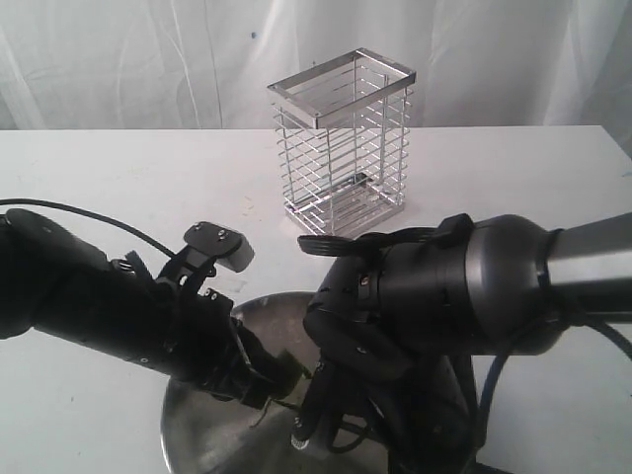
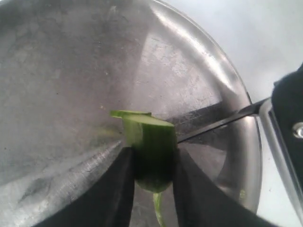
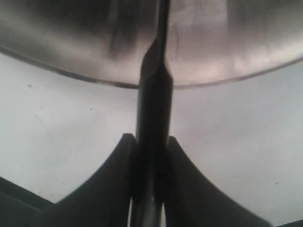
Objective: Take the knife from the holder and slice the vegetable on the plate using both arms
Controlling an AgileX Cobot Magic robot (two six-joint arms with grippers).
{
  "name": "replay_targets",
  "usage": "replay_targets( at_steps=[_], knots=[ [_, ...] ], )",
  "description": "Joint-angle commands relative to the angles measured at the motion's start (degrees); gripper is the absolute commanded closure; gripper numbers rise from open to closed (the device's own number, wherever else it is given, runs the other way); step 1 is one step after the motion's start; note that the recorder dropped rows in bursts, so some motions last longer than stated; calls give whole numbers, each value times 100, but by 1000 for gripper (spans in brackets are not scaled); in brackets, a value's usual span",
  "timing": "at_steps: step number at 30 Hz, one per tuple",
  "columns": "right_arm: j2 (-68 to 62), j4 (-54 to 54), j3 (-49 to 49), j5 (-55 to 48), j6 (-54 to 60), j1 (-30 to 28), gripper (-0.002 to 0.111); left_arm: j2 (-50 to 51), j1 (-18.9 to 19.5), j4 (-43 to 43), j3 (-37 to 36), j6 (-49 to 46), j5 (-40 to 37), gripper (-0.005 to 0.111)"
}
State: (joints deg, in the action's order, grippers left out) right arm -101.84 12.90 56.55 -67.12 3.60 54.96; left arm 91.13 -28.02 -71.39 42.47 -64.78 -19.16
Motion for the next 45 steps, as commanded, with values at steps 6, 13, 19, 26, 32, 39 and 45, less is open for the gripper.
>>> replay_targets(
  at_steps=[6,13,19,26,32,39,45],
  knots=[
    [10,354,-2,417,-253,-5,108,-49,-2,426,29,358,-347,107],
    [10,1198,555,476,-1075,-611,108,-49,-2,917,17,753,-552,107],
    [10,863,570,439,-845,-602,108,-49,-2,940,17,782,-463,107],
    [10,814,570,418,-832,-602,108,-49,-2,940,17,782,-463,107],
    [22,605,570,305,-832,-602,108,-7,-2,1041,-128,807,86,106],
    [138,452,560,291,-832,-590,108,469,-2,713,-197,807,266,58],
    [305,114,536,208,-674,-581,108,485,-2,687,-50,807,137,48]
  ],
)
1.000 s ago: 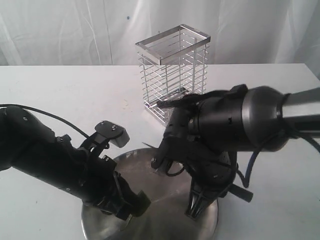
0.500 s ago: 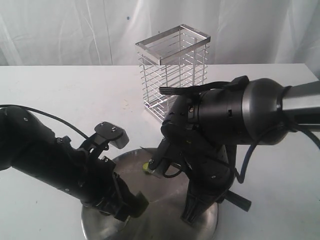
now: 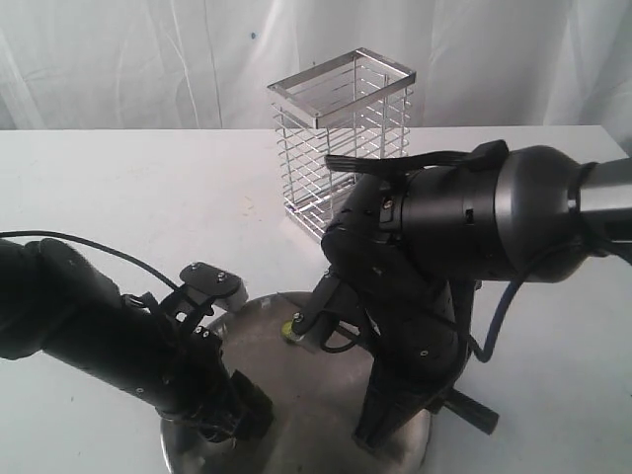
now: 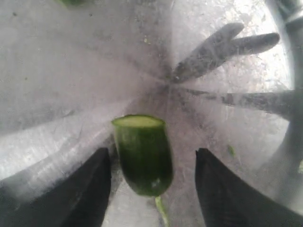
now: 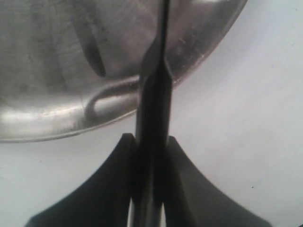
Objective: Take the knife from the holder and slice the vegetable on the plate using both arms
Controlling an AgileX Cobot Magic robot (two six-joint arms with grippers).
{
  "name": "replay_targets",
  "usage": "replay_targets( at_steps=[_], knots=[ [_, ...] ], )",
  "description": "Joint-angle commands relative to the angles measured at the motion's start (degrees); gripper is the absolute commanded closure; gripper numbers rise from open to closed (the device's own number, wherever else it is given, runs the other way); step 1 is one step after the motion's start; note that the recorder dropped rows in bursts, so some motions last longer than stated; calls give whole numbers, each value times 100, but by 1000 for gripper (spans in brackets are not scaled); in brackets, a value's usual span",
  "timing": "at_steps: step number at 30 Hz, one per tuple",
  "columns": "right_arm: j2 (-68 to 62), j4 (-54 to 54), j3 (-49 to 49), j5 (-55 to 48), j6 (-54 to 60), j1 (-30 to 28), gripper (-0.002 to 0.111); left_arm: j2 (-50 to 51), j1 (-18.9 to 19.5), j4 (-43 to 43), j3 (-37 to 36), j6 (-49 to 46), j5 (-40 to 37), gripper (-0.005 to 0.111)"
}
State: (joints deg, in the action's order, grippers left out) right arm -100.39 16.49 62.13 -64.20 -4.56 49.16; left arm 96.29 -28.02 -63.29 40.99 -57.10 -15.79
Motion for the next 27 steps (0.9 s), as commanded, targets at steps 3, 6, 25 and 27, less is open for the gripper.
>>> replay_targets(
  at_steps=[3,6,25,27],
  knots=[
    [161,-408,-81,-125,182,100,108,-179,-2,-75,262,40,-405,48],
    [161,-447,-164,-76,182,270,108,-469,7,221,305,134,-441,48],
    [147,-2248,-164,379,182,458,108,-1666,850,2461,305,2291,-544,48],
    [126,-2455,-164,488,99,467,108,-1666,850,2461,305,2307,-567,48]
  ],
)
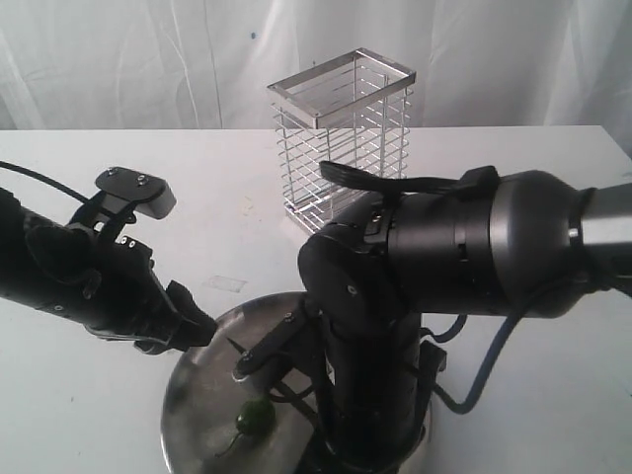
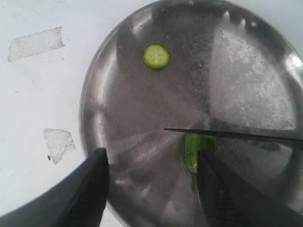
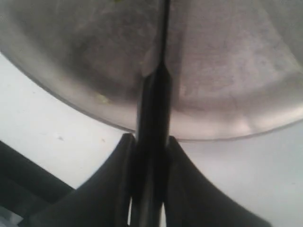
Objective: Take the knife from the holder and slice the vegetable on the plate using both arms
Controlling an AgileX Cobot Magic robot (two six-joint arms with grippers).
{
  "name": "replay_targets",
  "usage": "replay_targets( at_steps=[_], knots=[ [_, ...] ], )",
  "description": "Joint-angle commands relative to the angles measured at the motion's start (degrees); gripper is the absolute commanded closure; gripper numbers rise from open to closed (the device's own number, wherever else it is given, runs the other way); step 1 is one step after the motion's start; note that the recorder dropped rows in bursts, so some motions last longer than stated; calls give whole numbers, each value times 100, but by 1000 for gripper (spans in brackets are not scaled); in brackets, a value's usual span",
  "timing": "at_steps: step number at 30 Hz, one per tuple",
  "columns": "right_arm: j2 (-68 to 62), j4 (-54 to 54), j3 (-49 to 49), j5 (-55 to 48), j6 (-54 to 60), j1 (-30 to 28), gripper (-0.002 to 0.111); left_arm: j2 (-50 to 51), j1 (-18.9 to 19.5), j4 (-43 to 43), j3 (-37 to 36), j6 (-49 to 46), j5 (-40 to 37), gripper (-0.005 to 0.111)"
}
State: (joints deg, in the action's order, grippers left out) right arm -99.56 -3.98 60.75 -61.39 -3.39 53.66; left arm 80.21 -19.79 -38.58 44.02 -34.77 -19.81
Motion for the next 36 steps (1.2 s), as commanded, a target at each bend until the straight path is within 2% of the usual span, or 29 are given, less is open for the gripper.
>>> replay_targets(
  at_steps=[1,12,25,36],
  knots=[
    [24,-453,-26,262,-45,17,108,-57,27,-23,1,87,-183,48],
    [-293,-562,-26,252,-583,60,108,-57,27,-71,1,180,-221,48],
    [-608,-1001,-26,366,-444,60,108,-57,27,-158,-9,180,-261,48],
    [-658,-945,-26,424,-445,60,108,-57,27,-203,-9,180,-287,48]
  ],
)
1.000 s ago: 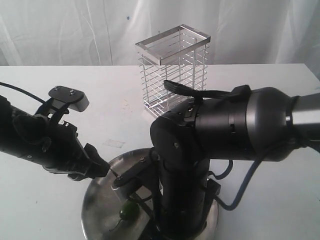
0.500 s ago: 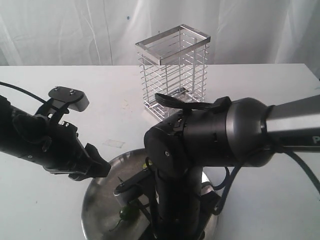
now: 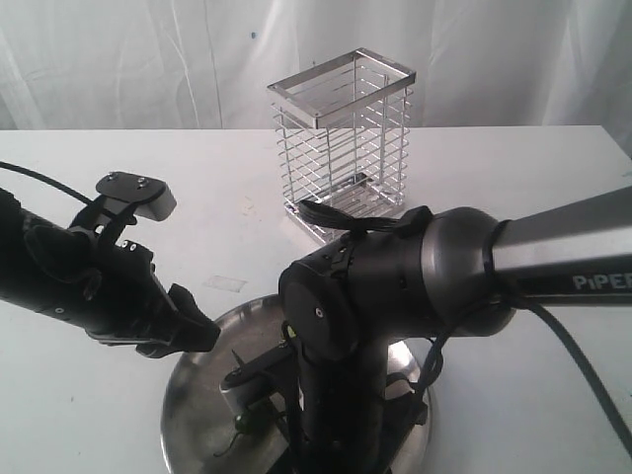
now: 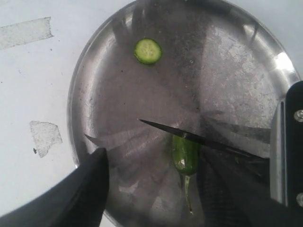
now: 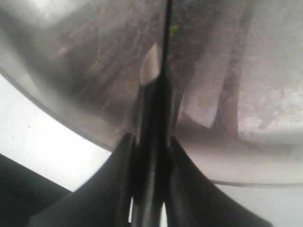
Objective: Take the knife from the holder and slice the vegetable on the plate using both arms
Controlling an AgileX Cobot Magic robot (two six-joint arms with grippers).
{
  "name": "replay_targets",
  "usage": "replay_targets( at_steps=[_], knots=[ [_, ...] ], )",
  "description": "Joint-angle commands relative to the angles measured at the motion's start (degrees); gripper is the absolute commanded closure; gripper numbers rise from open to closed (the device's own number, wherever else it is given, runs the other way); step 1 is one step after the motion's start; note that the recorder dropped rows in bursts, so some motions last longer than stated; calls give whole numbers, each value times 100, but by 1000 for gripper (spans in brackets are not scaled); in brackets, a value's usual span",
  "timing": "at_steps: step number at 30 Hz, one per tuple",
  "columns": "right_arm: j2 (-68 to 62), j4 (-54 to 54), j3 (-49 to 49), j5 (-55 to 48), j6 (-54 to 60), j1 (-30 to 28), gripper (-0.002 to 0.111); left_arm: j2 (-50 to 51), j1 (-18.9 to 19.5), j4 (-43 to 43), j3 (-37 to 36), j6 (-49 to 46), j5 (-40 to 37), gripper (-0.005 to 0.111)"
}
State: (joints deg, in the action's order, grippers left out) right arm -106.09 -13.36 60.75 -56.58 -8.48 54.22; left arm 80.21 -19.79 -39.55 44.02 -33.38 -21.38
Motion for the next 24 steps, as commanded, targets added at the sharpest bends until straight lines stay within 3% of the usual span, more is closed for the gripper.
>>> replay_targets(
  at_steps=[1,24],
  knots=[
    [-5,4,-26,-56,65,3,108,-57,27,-106,-33,41,-114,48],
    [180,17,-26,66,65,3,108,-57,27,-260,-230,41,188,48]
  ],
)
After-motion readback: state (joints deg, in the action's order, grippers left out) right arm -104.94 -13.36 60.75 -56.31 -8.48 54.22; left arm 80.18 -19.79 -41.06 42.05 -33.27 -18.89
